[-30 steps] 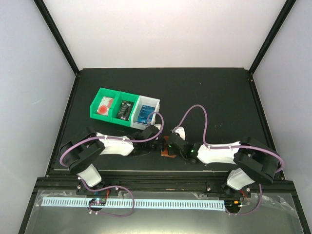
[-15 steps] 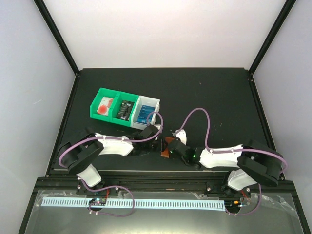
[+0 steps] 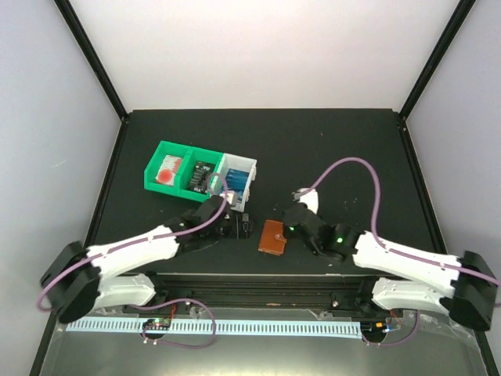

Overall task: Put the credit cards into the card holder
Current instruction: Close the card holder at the center of the board, then reset both arms

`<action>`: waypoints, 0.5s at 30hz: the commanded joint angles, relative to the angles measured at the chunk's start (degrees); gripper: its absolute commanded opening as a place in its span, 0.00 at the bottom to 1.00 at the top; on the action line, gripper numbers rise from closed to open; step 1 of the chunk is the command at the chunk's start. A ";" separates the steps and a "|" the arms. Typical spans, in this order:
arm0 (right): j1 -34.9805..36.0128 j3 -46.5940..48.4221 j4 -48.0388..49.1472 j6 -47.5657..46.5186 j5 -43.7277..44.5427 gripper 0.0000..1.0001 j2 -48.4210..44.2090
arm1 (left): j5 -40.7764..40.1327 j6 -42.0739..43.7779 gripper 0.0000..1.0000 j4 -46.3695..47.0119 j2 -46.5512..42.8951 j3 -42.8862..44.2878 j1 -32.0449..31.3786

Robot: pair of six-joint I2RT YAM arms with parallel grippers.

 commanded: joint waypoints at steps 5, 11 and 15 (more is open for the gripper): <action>-0.51 4.64 -20.95 -1.68 9.21 0.69 -19.63 | -14.46 6.22 0.99 -17.33 -23.24 1.90 0.79; -0.52 8.34 -31.93 -3.16 14.65 0.91 -32.55 | -22.45 9.08 0.99 -25.93 -40.80 4.47 0.86; -0.48 8.32 -37.35 -2.70 17.41 0.96 -39.65 | -24.42 9.74 0.99 -28.67 -50.74 5.48 0.80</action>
